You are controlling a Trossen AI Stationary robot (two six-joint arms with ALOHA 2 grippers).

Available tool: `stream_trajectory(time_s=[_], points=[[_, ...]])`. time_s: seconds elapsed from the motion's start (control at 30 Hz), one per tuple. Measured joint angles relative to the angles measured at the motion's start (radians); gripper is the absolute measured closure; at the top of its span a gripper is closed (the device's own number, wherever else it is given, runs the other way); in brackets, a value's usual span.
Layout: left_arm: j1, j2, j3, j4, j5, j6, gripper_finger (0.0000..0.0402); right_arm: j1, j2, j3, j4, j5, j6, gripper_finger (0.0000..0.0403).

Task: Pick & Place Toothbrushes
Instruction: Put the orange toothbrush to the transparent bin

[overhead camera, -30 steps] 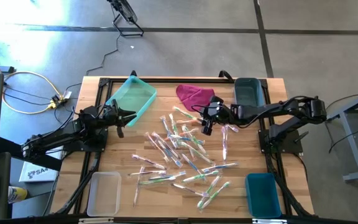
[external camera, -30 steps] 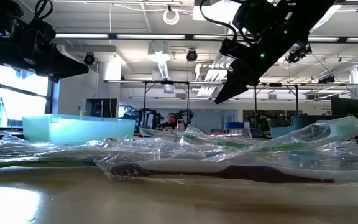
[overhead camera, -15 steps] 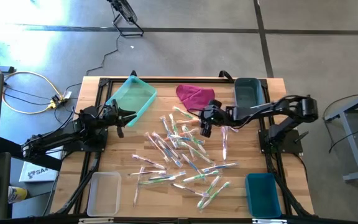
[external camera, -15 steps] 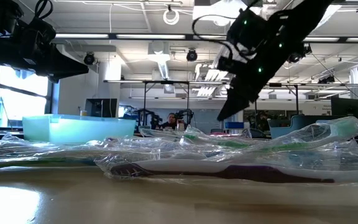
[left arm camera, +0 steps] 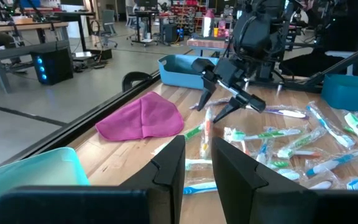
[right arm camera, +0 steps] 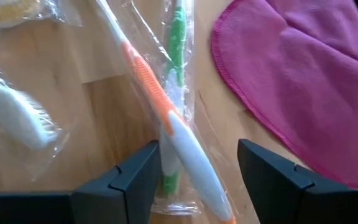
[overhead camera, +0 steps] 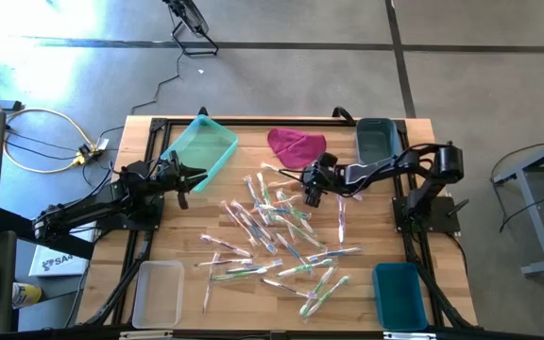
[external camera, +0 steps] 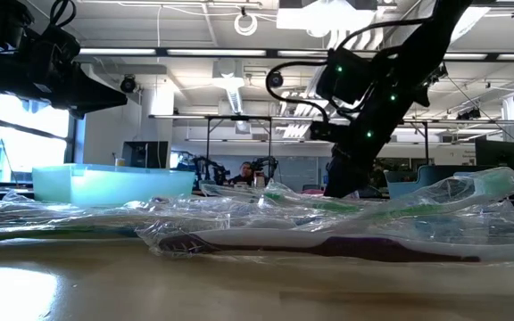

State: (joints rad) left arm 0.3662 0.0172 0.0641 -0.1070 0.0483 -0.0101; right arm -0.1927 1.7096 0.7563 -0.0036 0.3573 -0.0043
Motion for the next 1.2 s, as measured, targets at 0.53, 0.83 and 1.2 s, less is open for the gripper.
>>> stream_trajectory(time_s=[0.53,0.83,1.2], points=[[0.000,0.000,0.000,0.000,0.000,0.000,0.0327,-0.046,0.000,0.000,0.000,-0.200,0.006,0.0194],[0.000,0.000,0.000,0.000,0.000,0.001,0.0327,-0.046,0.000,0.000,0.000,-0.200,0.001,0.0261],[0.000,0.000,0.000,0.000,0.000,0.001,0.0327,-0.046,0.000,0.000,0.000,-0.200,0.000,0.0348]])
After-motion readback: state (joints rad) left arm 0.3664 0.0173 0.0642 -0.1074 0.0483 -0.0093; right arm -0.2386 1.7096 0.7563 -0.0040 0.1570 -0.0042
